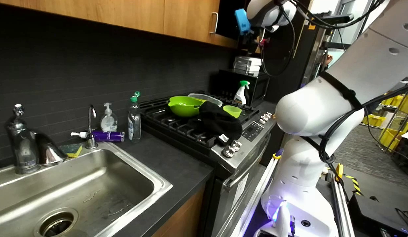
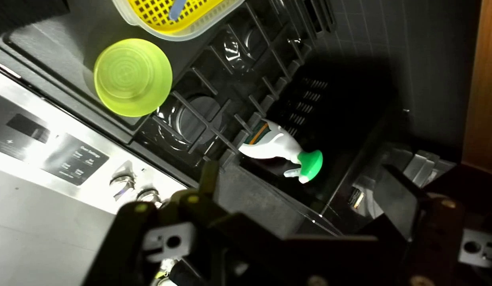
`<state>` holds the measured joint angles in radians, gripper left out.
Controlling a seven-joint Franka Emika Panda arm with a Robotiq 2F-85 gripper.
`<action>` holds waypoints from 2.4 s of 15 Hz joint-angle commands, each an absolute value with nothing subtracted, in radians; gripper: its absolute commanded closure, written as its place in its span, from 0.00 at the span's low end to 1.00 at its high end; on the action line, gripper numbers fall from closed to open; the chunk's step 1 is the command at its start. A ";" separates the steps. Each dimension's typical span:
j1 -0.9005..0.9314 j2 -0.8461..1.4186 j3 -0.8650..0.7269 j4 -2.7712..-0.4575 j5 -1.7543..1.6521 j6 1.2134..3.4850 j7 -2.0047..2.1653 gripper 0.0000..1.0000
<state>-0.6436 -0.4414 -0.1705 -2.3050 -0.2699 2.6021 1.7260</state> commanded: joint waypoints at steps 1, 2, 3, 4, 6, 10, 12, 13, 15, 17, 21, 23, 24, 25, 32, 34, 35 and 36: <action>-0.710 -0.366 -0.129 -2.238 -0.327 2.688 1.792 0.00; -0.726 -0.350 -0.122 -2.222 -0.342 2.707 1.801 0.00; -0.739 -0.335 -0.115 -2.204 -0.355 2.718 1.811 0.00; -0.750 -0.319 -0.108 -2.185 -0.368 2.728 1.821 0.00; -0.769 -0.297 -0.099 -2.151 -0.393 2.741 1.839 0.00; -0.781 -0.261 -0.111 -2.099 -0.415 2.732 1.868 0.00; -0.789 -0.251 -0.117 -2.088 -0.426 2.730 1.880 0.00; -0.794 -0.247 -0.120 -2.082 -0.432 2.730 1.889 0.00; -0.802 -0.241 -0.126 -2.076 -0.443 2.728 1.901 0.00; -0.807 -0.238 -0.134 -2.072 -0.449 2.728 1.911 0.00; -0.818 -0.237 -0.143 -2.068 -0.460 2.727 1.927 0.00; -0.824 -0.238 -0.148 -2.069 -0.466 2.726 1.933 0.00; -0.827 -0.239 -0.150 -2.071 -0.471 2.726 1.936 0.00; -0.831 -0.240 -0.152 -2.073 -0.475 2.727 1.938 0.00; -0.865 -0.245 -0.167 -2.083 -0.494 2.724 1.957 0.00; -0.876 -0.246 -0.169 -2.084 -0.499 2.724 1.963 0.00; -0.881 -0.246 -0.170 -2.084 -0.499 2.723 1.964 0.00; -0.886 -0.246 -0.171 -2.084 -0.500 2.723 1.966 0.00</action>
